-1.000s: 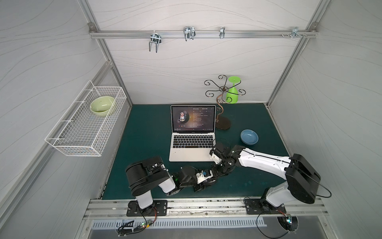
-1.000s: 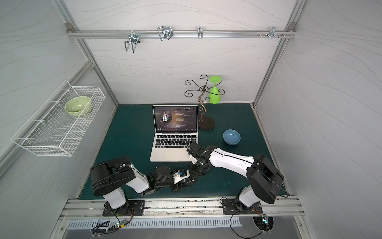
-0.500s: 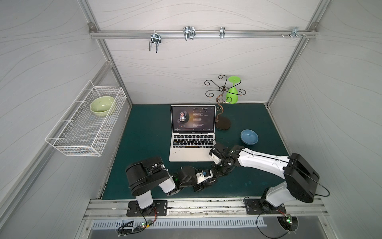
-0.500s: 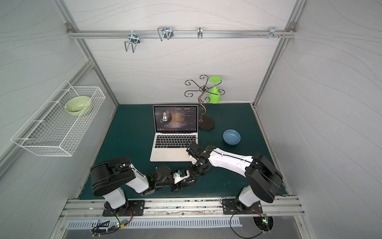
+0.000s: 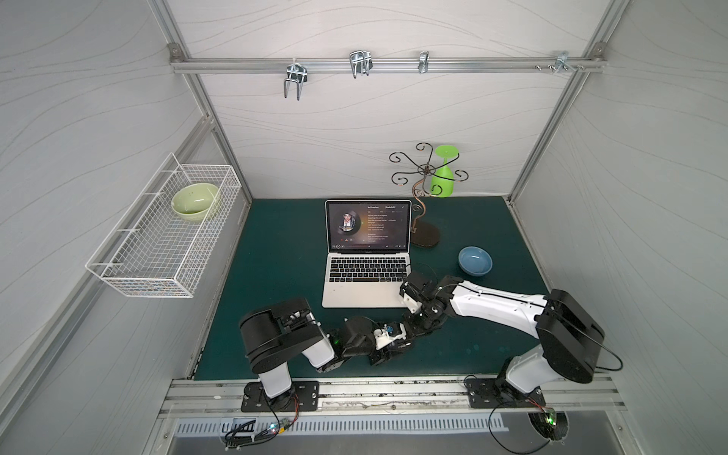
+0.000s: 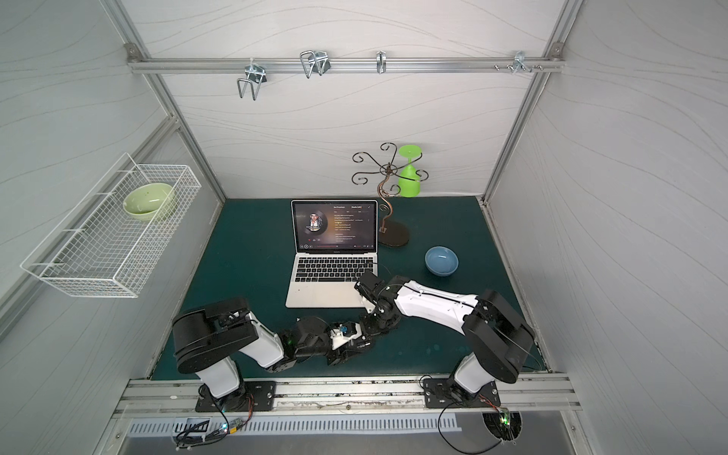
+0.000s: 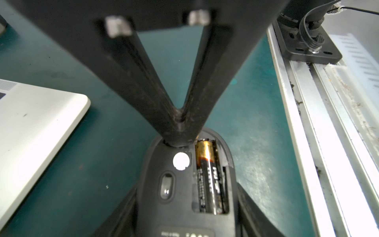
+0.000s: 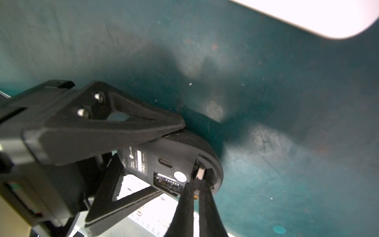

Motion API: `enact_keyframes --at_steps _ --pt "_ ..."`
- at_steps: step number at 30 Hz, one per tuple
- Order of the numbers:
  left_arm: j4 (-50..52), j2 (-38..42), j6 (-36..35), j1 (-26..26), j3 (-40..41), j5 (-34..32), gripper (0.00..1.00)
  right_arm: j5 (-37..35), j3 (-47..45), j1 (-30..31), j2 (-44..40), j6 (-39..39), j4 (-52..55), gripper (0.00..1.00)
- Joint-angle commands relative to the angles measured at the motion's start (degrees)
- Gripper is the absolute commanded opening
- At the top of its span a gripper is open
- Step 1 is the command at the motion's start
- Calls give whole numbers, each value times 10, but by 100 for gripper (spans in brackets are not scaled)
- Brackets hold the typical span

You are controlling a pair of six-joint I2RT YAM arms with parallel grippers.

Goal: Remove the wireless mouse receiver from the laptop
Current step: Insert the USB plug into the mouse.

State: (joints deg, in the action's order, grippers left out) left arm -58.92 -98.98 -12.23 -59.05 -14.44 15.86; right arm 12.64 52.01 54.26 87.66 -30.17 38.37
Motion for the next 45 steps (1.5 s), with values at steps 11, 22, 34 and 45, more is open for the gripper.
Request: enact_keyframes --at_steps 11,22,34,45 --pt "13 -1 -5 -3 -9 1 0 8 -24 6 -37 -11 -33 59" --pt "21 -1 -7 -3 -13 6 0 82 -68 -61 -89 -3 -66 44" --pt "19 0 -8 -3 -12 7 0 21 -24 -16 -36 7 -22 31" --pt "21 1 -8 -2 -12 7 0 -43 0 12 -10 13 21 23"
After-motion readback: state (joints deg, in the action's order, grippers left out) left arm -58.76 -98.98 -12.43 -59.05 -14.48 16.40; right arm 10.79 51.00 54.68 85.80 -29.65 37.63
